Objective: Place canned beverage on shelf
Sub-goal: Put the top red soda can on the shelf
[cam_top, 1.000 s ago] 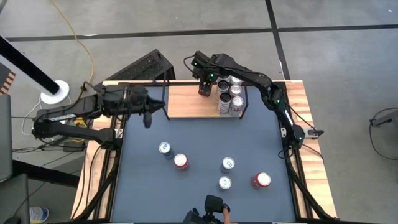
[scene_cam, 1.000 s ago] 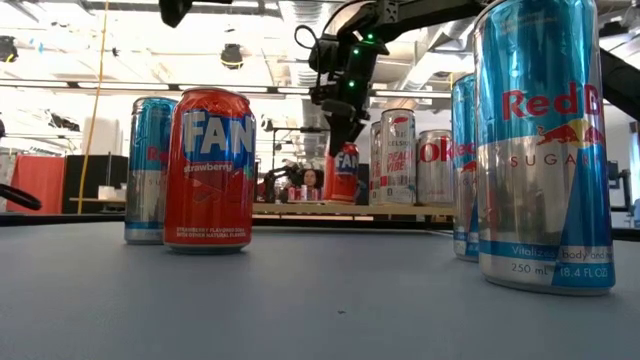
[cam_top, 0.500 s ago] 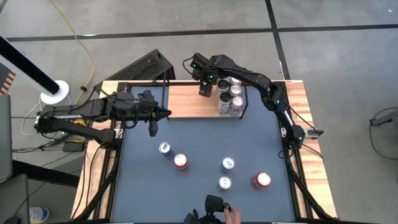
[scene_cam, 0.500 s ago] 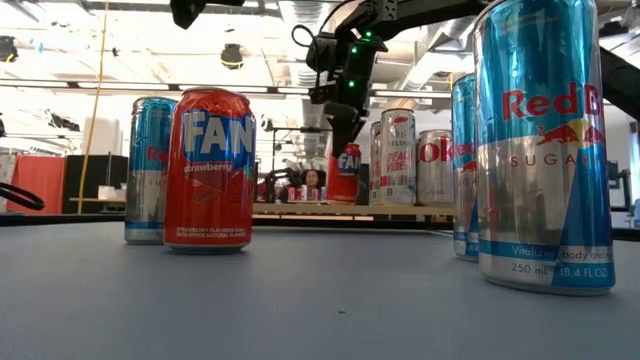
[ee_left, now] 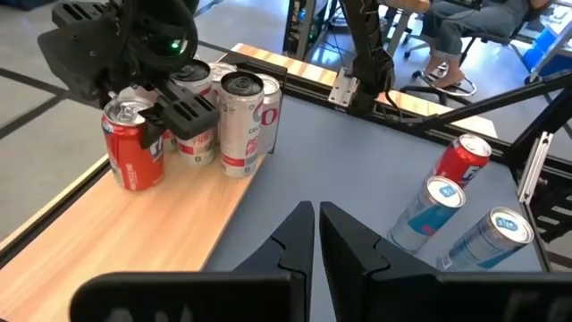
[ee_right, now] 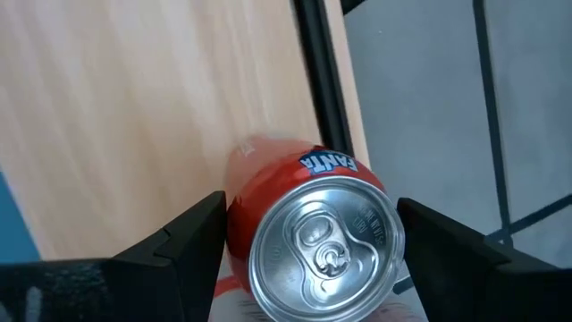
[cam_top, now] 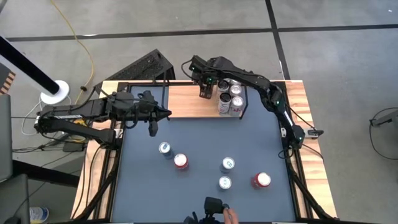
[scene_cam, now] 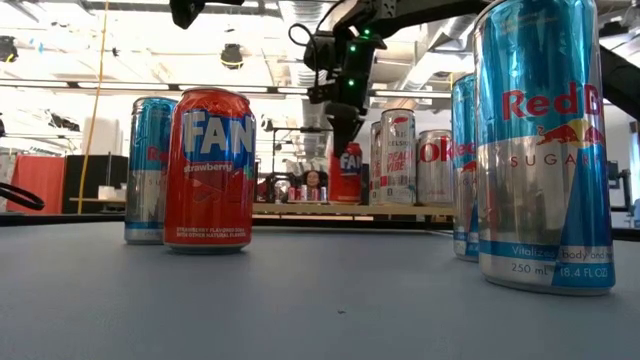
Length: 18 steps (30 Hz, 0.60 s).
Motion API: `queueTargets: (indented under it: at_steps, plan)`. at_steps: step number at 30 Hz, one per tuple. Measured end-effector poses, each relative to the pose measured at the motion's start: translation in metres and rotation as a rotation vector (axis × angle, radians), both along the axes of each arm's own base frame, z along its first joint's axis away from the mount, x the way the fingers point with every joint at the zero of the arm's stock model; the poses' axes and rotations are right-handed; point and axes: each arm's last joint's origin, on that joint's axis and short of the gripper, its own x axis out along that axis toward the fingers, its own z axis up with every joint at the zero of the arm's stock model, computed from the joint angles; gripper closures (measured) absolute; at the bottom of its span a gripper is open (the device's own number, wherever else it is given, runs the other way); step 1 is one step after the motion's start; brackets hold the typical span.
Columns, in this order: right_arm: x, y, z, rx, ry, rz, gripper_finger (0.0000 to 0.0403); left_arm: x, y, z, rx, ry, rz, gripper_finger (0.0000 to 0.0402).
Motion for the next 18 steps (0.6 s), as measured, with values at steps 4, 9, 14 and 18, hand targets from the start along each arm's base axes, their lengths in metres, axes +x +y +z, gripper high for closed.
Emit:
queueTargets:
  at_steps: [4, 9, 14, 18]
  plan:
    - [-0.0015, -0.0011, -0.0003, 0.008, -0.007, -0.042, 0.0106, 0.0, 0.0, 0.0, 0.0, 0.0, 0.0, 0.0391]
    - [-0.0049, -0.0034, -0.0011, 0.028, 0.007, -0.046, 0.0106, 0.0, 0.0, 0.0, -0.008, -0.002, 0.002, 0.0391]
    - [-0.0081, -0.0048, -0.0017, 0.043, 0.02, -0.065, 0.0106, 0.0, 0.0, 0.0, -0.014, -0.004, 0.004, 0.0391]
    - [-0.0096, -0.0069, -0.0019, 0.058, 0.015, -0.071, 0.0095, 0.0, 0.0, 0.0, -0.014, -0.004, 0.004, 0.0391]
